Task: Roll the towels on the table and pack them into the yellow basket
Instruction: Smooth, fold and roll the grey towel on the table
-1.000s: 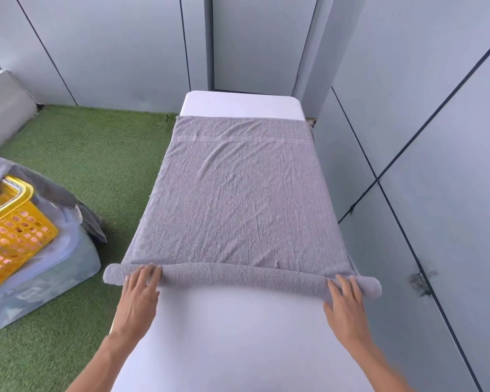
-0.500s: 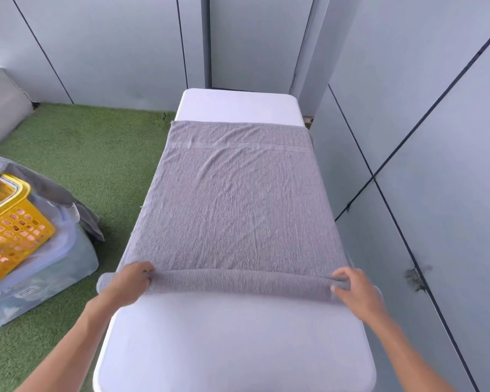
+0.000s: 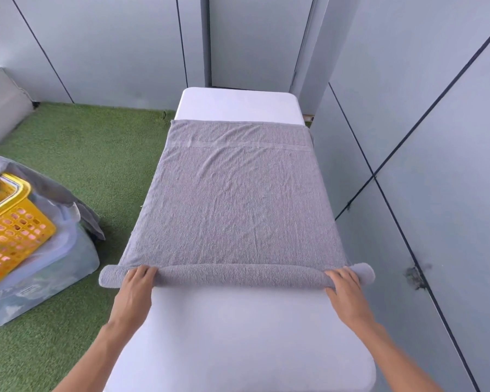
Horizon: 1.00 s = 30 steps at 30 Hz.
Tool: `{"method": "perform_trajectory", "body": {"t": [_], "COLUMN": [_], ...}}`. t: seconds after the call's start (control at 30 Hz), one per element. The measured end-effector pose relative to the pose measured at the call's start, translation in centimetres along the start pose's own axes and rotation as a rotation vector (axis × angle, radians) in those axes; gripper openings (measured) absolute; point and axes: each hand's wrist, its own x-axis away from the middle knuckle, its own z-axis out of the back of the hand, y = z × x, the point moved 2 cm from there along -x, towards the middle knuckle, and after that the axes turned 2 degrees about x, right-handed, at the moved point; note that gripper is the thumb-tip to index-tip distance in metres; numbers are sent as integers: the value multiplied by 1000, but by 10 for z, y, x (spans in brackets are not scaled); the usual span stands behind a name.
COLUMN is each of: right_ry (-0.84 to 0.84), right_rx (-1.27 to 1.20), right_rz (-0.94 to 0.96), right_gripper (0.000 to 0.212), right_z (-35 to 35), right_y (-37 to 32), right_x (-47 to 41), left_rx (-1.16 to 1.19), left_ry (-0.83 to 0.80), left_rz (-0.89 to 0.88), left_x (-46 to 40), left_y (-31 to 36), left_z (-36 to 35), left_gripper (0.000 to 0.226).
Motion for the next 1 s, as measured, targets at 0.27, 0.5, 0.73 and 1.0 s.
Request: {"method": "perform_trajectory", "body": {"t": [0.27,0.5,0.73,1.0], "right_ry": [-444,213,83,-154], "right_rx": [59,-48,169,128], "right_rz": [-141,-159,-59,-32], "right_gripper": [30,20,65,35], "right_z": [43,5,-27,2], "right_y": [-8,-1,-4,7], "right_x": [-5,15,31,6], "left_rx": [40,-1,-20,14], "left_ry": [-545,177,39,-290], "left_rz": [84,109,-48,14], "left_x": [-32,11,23,-20], "left_y": [-3,18,10,10], "left_z": [27,10,-27,12], "left_gripper": [51,60,80,49]}}
